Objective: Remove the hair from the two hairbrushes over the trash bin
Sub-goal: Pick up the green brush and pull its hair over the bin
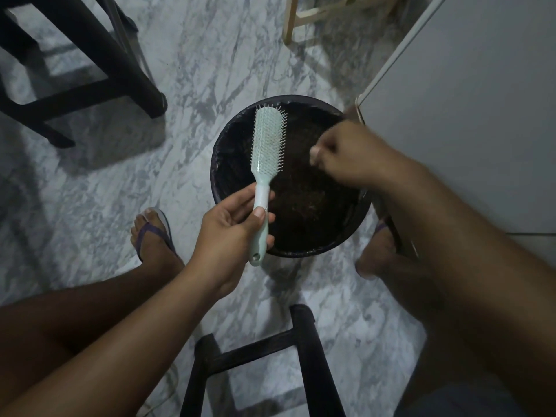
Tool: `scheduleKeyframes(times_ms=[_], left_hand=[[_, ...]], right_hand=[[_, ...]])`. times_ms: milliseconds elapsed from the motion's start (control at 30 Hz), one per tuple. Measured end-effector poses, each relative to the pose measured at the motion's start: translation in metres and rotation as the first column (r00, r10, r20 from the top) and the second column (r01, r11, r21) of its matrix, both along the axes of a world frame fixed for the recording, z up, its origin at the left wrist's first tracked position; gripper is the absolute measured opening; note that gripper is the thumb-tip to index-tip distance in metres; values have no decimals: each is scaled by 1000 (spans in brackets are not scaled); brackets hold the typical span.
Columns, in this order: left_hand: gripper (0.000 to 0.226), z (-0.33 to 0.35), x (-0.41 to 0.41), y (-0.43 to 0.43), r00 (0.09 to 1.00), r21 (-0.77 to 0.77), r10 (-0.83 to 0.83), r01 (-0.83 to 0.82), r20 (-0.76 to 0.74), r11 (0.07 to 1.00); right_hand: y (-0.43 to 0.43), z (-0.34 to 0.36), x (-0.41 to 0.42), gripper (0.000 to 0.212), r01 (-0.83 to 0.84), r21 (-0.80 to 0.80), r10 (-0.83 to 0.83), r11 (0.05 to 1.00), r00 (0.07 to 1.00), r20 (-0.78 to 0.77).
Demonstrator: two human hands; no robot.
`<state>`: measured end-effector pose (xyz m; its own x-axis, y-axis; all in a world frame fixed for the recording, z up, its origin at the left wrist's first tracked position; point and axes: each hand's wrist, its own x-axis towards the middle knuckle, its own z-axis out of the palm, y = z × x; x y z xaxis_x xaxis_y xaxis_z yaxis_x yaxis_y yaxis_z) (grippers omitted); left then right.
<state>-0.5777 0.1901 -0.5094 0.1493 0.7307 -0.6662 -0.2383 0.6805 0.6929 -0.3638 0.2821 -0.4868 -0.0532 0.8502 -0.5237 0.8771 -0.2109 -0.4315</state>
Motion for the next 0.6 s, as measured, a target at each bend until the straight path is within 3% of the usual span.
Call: scheduleKeyframes(times_ms=[33,100,200,267,467,600], left_hand=[[39,1,0,0,1000,1,0,0,5,1000],[39,2,1,1,1000,2,2,-2,13,1000],[38,1,2,2,1000,-10,11,-11,27,1000],[39,-1,2,1,1000,-9,-5,5,30,1000],[46,-5,1,-7,993,50,-64,69,-102,996],[47,-4,1,-10,978,123,-90,114,-188,986]], right_hand=[[-4,-8,-4,25,-66,-87,70,994,997,44],[-9,-18,-14,18,-101,-52,104,994,992,64],[-9,-8,-32,9,115,365,-41,924,978,-204],[-8,3,-39,9,176,447,-26,877,947,-321],[-4,2,-39,18,-60,342,83,938,995,-53],[-10,8,-42,23,-164,358,134,919,985,108]])
